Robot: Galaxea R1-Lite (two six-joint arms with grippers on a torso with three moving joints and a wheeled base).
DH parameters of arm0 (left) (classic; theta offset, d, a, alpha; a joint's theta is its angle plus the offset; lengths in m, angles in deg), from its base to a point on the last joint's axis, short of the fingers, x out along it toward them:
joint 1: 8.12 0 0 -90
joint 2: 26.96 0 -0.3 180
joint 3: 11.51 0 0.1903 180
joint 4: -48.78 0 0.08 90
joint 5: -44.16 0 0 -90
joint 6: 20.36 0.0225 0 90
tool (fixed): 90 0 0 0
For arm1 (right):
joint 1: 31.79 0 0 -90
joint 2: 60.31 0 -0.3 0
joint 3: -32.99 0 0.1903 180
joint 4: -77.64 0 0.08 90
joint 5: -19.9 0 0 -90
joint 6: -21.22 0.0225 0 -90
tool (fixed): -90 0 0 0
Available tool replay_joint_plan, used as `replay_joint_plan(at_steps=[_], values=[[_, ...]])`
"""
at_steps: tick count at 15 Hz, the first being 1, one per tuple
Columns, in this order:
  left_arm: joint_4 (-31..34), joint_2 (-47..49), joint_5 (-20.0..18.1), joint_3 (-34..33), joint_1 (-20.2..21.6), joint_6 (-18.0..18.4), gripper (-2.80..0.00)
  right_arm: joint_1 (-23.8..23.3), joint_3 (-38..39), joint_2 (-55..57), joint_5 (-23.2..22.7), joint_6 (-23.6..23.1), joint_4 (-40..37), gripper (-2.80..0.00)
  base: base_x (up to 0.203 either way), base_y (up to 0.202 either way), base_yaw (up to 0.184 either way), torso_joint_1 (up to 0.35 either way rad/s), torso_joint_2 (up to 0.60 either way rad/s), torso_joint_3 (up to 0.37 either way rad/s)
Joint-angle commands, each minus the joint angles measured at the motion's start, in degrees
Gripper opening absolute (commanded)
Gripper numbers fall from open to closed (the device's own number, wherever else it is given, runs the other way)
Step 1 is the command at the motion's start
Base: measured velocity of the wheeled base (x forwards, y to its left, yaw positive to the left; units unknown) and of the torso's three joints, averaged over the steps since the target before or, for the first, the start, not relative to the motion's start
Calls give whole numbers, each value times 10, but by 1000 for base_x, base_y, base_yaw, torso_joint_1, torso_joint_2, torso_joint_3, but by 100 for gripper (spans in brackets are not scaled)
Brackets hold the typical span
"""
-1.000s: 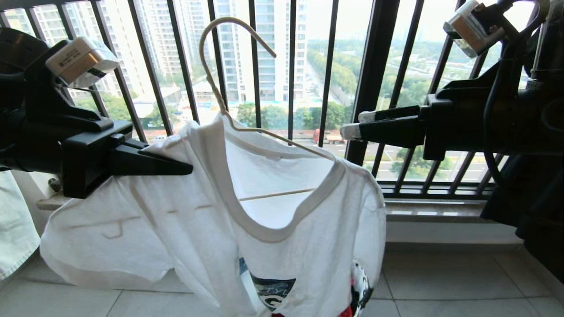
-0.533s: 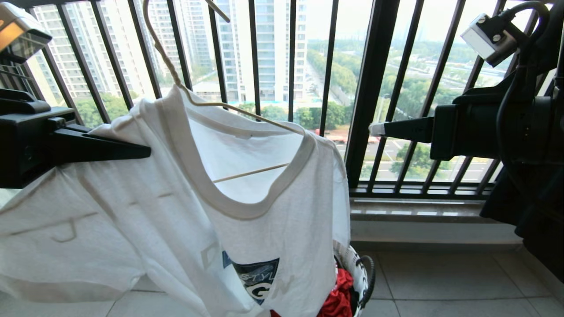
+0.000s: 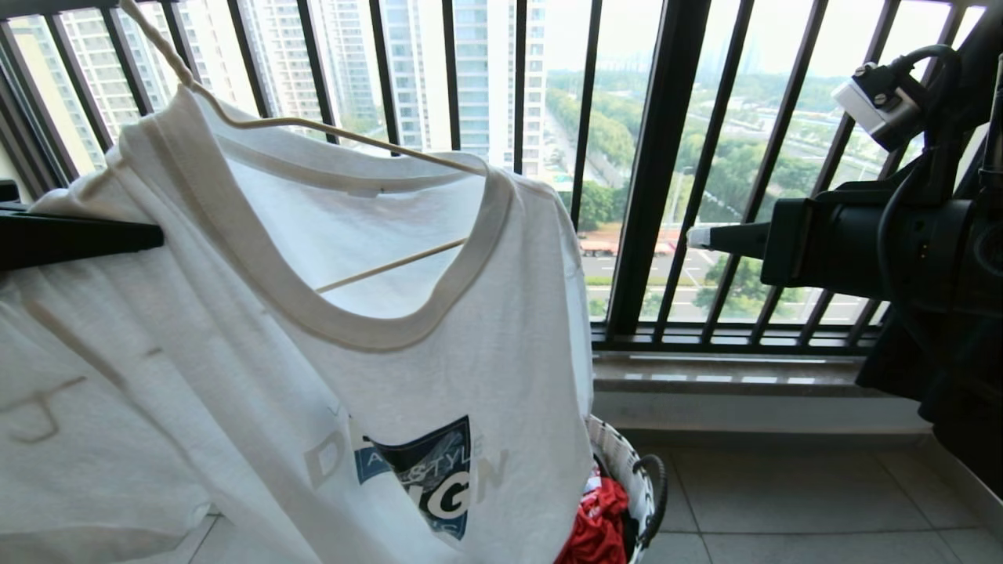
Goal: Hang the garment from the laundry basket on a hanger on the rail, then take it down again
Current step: Hang the clothes rack on the clothesline
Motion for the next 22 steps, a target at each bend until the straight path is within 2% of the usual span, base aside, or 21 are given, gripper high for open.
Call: replay_joint_plan(at_steps=[1, 4, 7, 10, 16, 19, 22], values=[[3, -3, -11, -25, 26, 1, -280, -3, -2, 14, -1, -20, 0, -280, 0, 0, 0, 0, 0, 0], [2, -4, -17, -66, 47, 1, -280, -10, 8, 13, 6, -20, -1, -280, 0, 0, 0, 0, 0, 0], [4, -12, -25, -56, 44, 0, -280, -14, 7, 13, 6, -23, 0, -280, 0, 0, 0, 0, 0, 0], [5, -3, -64, -58, 13, -4, -280, -15, 12, 18, 6, -36, 0, -280, 0, 0, 0, 0, 0, 0], [9, 16, -67, -70, -42, -14, -280, -16, 17, 20, 6, -37, 0, -280, 0, 0, 0, 0, -11, -7], [10, -8, -93, -93, -68, -17, -280, -20, 17, 18, 6, -37, 0, -280, 0, 0, 0, 21, -181, -279], [9, -25, -95, -107, -82, -17, -280, -28, 16, 9, 6, -38, 1, -280, 0, 0, 0, 97, -483, -350]])
